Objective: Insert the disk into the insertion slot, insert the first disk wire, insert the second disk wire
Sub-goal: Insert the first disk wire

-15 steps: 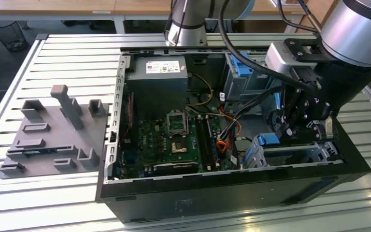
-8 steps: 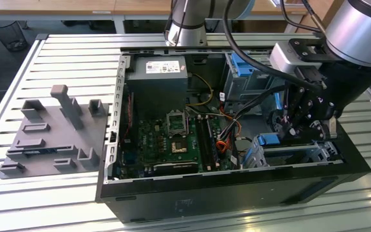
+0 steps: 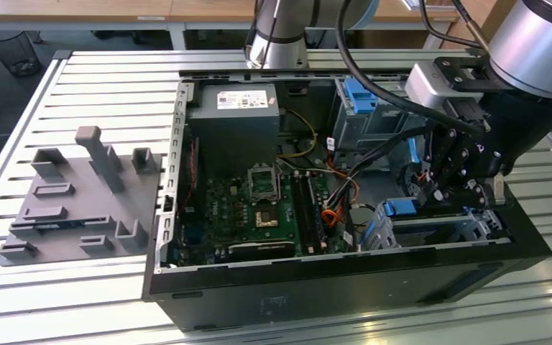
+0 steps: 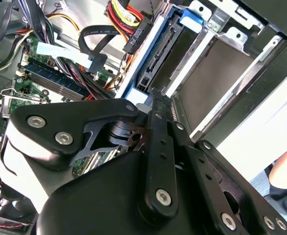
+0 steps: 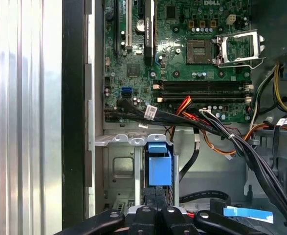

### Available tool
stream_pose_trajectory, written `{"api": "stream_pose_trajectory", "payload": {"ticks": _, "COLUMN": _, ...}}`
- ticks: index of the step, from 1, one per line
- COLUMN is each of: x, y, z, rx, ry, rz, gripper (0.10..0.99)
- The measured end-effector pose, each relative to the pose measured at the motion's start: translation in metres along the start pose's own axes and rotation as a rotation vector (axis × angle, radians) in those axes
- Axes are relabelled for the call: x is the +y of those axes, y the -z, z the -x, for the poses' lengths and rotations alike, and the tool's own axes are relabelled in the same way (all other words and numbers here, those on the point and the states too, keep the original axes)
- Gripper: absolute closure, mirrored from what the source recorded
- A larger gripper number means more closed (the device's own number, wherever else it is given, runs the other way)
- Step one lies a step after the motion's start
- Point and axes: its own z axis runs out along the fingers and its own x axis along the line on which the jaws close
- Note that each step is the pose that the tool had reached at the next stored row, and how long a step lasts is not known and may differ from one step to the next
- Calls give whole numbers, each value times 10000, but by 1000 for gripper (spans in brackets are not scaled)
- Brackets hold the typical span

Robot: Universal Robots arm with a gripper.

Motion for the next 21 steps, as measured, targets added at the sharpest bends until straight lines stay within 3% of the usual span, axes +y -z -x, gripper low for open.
{"api": "stream_pose_trajectory", "payload": {"ticks": 14, "x": 3, "y": 123, "z": 9, "rx": -1, "ry": 1, "rz": 1, "gripper": 980}}
{"api": "stream_pose_trajectory", "payload": {"ticks": 21, "x": 5, "y": 125, "z": 28, "rx": -5, "ry": 1, "rz": 0, "gripper": 980}}
